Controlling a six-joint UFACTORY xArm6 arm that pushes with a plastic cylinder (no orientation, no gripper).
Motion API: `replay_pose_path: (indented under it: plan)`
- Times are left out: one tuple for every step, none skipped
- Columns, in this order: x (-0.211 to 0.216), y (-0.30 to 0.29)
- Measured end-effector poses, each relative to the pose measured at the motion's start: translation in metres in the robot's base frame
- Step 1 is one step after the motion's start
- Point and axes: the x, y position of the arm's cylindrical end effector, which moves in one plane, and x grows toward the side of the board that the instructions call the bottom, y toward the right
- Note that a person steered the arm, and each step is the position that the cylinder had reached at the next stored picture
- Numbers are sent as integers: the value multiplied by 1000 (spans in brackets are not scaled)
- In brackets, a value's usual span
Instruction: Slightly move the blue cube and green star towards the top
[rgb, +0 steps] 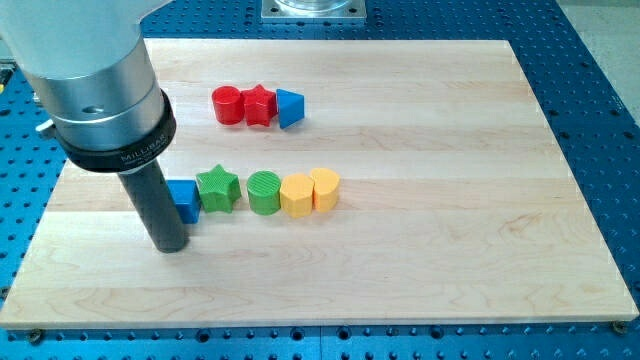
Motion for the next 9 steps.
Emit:
replay_pose_path:
  plan:
    - [-2,0]
    - [-9,0]
    - [-13,-1]
    - [-14,0]
    - [-22,0]
    - [-22,1]
    - [25,34]
    - [53,107]
    - [53,114]
